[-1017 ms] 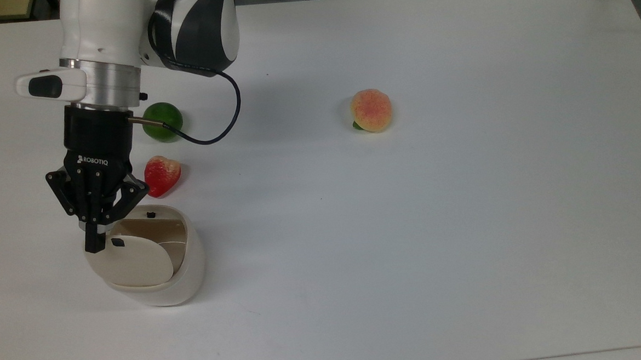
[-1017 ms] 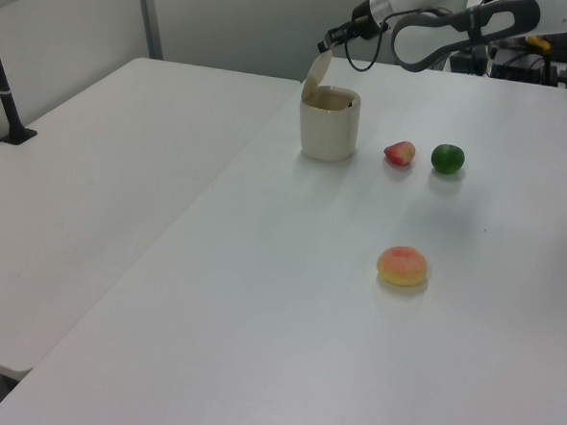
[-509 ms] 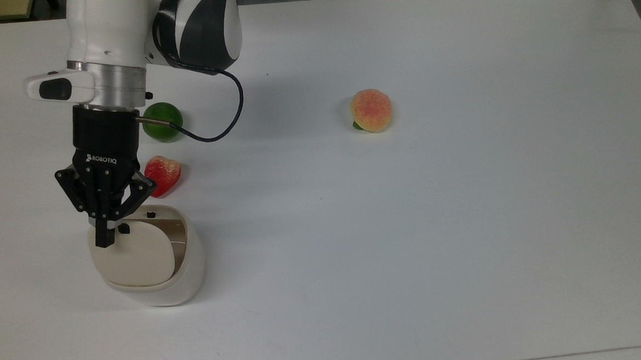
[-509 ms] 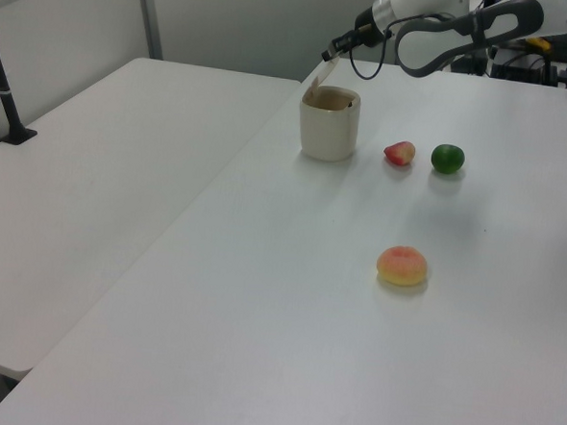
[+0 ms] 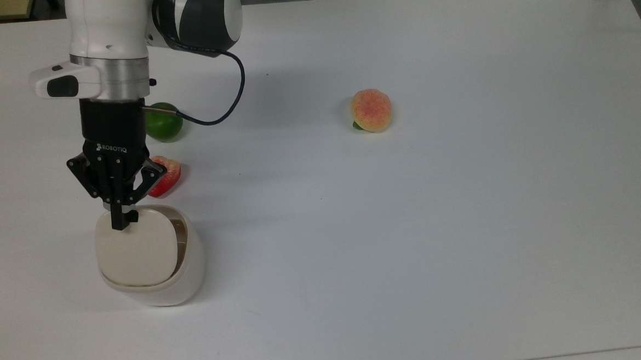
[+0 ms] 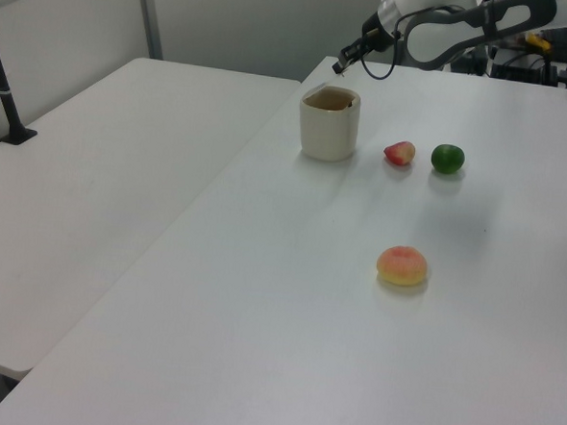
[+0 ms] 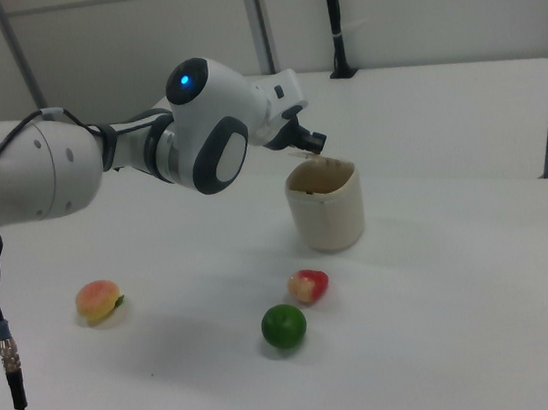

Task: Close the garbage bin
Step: 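Push the open lid over and down onto the bin rim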

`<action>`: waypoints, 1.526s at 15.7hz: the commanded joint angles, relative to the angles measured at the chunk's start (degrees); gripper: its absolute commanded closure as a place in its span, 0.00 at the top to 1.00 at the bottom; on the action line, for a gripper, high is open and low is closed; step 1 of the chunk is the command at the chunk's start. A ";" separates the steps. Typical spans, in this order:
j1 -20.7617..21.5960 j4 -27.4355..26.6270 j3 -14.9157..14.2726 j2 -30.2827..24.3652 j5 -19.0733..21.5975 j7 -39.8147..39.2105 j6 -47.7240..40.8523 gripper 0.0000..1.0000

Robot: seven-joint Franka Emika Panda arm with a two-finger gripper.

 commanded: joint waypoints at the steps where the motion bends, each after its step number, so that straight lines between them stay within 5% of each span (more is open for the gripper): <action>1: 0.57 -3.53 -0.80 -2.26 -0.62 -1.37 -1.38 0.00; 24: 1.10 -8.01 -0.62 -0.06 -2.64 -6.30 -1.30 0.00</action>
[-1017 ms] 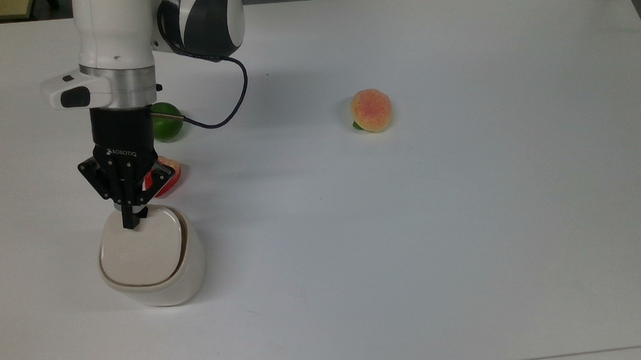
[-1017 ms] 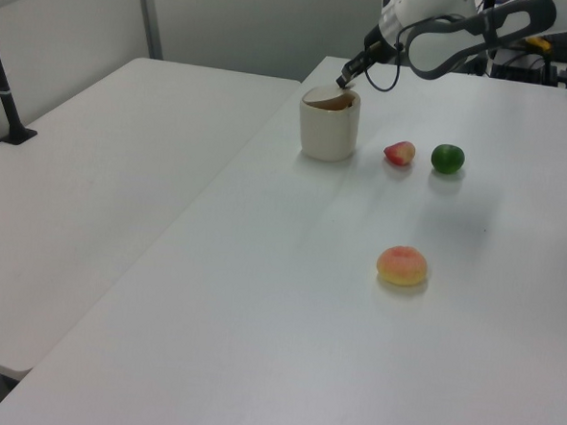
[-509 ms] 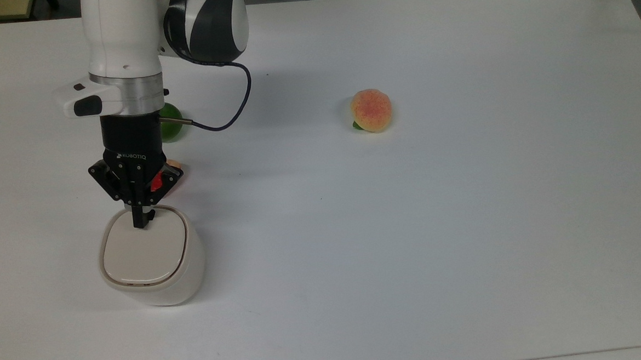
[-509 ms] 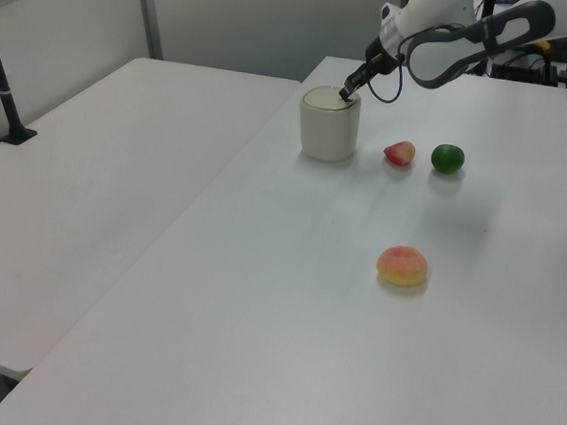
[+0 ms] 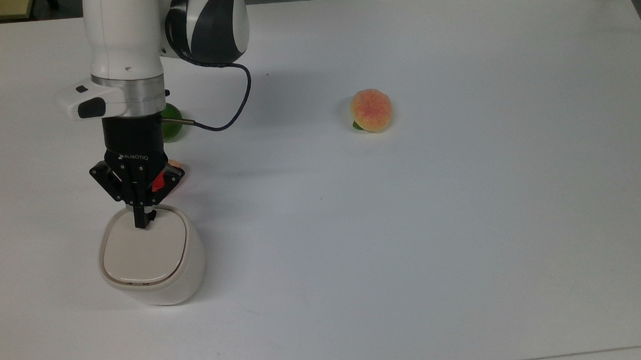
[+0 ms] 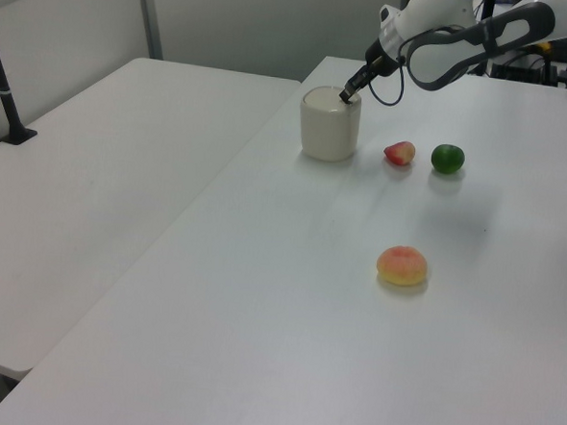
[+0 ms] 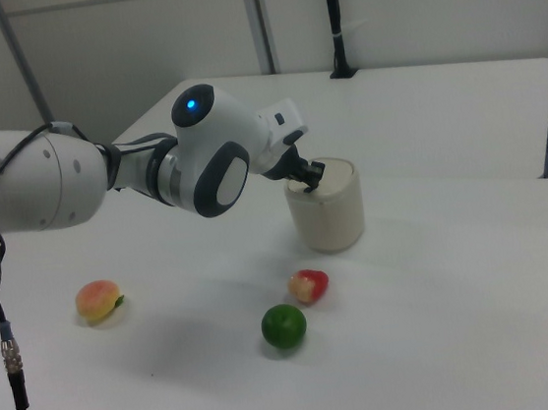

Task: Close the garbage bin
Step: 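Push the open lid over and down onto the bin rim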

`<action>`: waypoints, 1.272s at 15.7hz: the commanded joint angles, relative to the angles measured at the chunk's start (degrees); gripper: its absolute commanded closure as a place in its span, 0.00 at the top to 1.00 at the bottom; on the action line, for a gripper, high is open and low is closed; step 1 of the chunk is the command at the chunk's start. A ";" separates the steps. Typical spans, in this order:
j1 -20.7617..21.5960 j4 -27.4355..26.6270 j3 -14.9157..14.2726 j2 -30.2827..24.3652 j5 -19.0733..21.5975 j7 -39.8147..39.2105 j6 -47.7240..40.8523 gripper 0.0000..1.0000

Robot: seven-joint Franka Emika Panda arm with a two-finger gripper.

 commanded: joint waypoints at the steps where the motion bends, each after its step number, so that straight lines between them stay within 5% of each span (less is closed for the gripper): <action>1: 0.86 -3.01 -0.63 -0.10 -1.83 -0.50 -1.12 0.00; 14: 0.51 -3.01 -0.63 -4.31 -0.78 0.20 -1.47 0.00; 20: 0.68 -2.92 -0.62 -12.13 -0.08 3.00 -14.62 0.00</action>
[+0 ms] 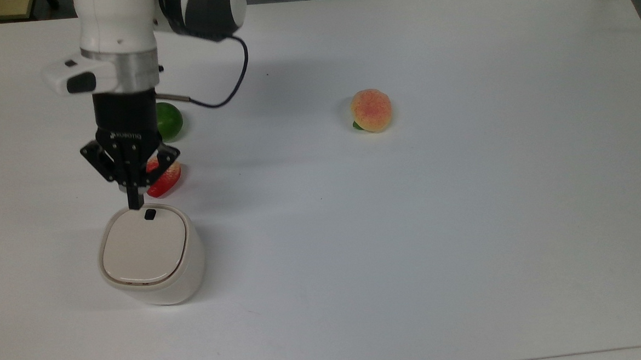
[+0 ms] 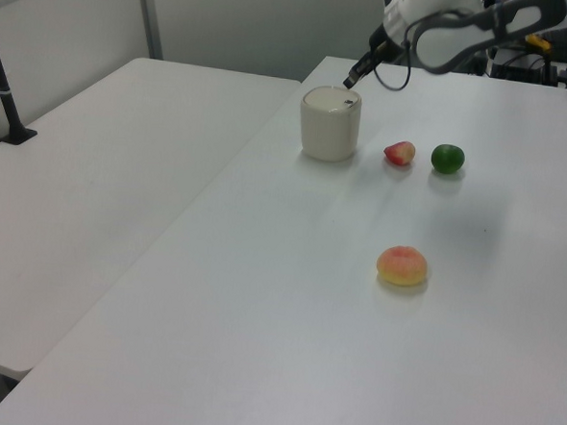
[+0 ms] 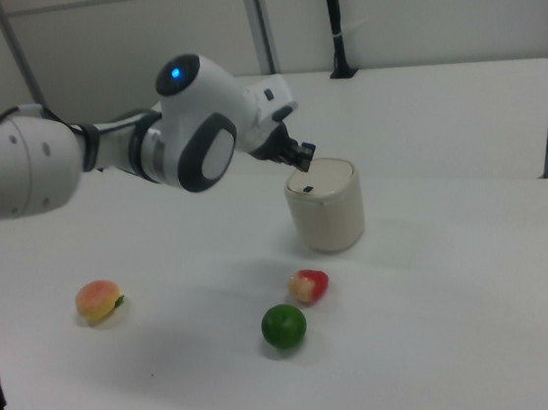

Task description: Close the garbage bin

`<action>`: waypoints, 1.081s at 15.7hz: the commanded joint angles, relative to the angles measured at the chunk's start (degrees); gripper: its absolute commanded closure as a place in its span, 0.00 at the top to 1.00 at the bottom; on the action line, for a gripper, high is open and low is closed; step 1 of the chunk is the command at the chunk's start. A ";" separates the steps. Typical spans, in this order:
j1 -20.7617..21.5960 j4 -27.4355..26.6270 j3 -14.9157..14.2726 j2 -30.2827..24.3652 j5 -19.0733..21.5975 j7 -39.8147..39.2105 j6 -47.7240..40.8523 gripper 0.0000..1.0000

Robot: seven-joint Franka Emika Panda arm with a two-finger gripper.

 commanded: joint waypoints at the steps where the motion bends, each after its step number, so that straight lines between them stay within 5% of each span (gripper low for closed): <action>1: 1.01 -2.77 -0.62 -8.85 1.28 3.51 -11.12 0.00; 2: 1.19 -2.69 -0.54 -10.52 1.28 5.18 -14.37 0.07; 3: 1.28 -2.68 -0.53 -12.10 1.28 7.19 -17.79 0.22; 4: 1.36 -2.68 -0.36 -13.68 1.28 9.39 -21.22 0.49; 8: 2.68 -1.28 -0.01 -17.30 1.28 15.47 -32.91 1.00; 17: 8.30 -1.10 1.49 -26.88 1.20 15.48 -56.03 1.00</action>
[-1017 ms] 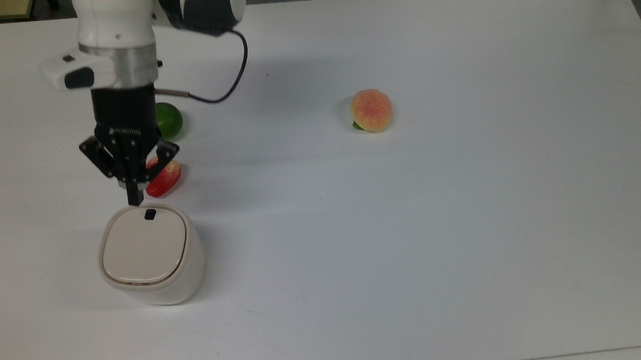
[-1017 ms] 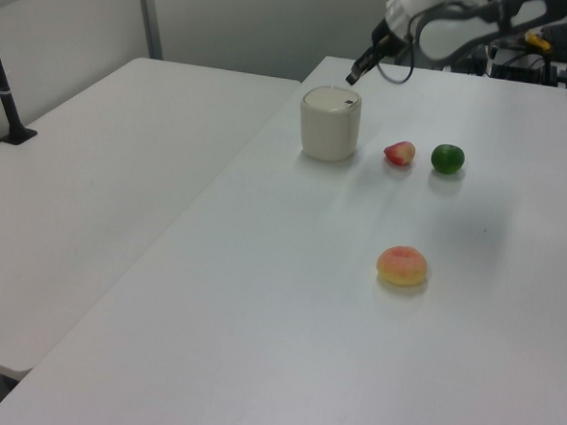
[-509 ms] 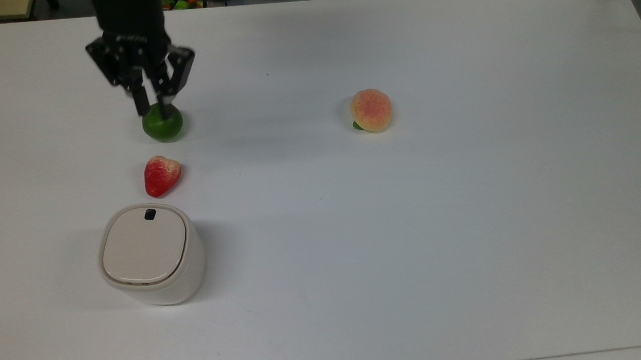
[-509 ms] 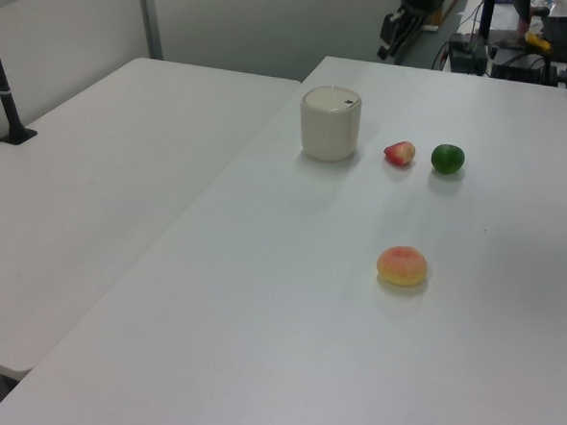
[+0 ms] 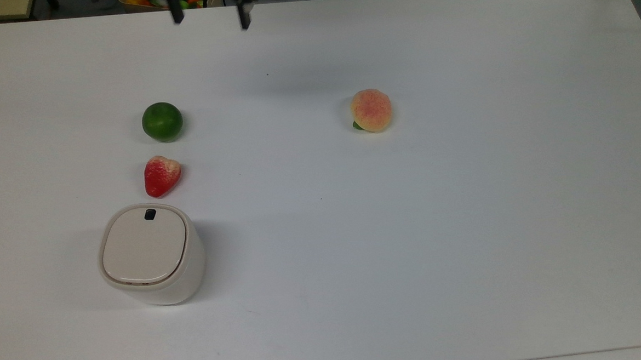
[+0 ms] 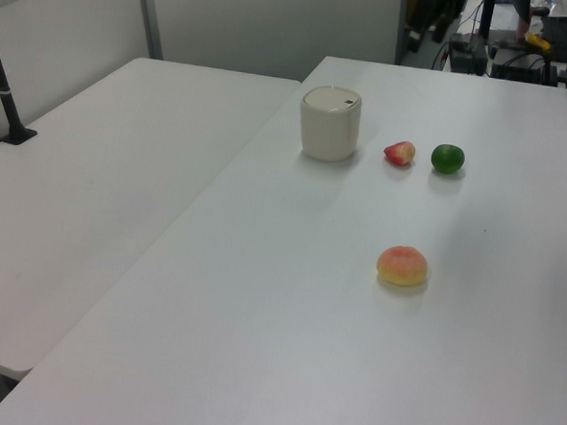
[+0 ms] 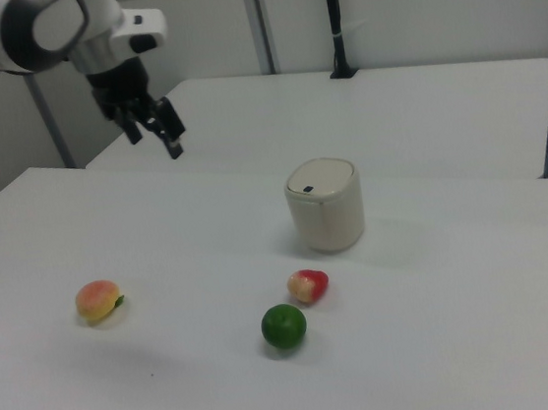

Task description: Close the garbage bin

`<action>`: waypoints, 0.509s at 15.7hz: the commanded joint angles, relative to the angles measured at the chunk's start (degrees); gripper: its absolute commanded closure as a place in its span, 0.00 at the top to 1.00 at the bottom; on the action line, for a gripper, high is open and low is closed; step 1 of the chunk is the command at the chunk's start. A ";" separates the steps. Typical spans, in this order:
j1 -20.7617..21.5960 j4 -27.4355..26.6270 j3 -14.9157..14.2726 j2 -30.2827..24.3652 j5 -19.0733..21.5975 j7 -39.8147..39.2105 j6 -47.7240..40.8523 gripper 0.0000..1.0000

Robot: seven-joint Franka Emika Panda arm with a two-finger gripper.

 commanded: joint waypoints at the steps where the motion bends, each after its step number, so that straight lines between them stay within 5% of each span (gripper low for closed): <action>1: 3.21 -1.28 -0.26 -2.90 0.60 0.47 -7.73 1.00; 8: 6.21 -1.63 -1.75 -1.76 -1.16 -6.02 -7.84 1.00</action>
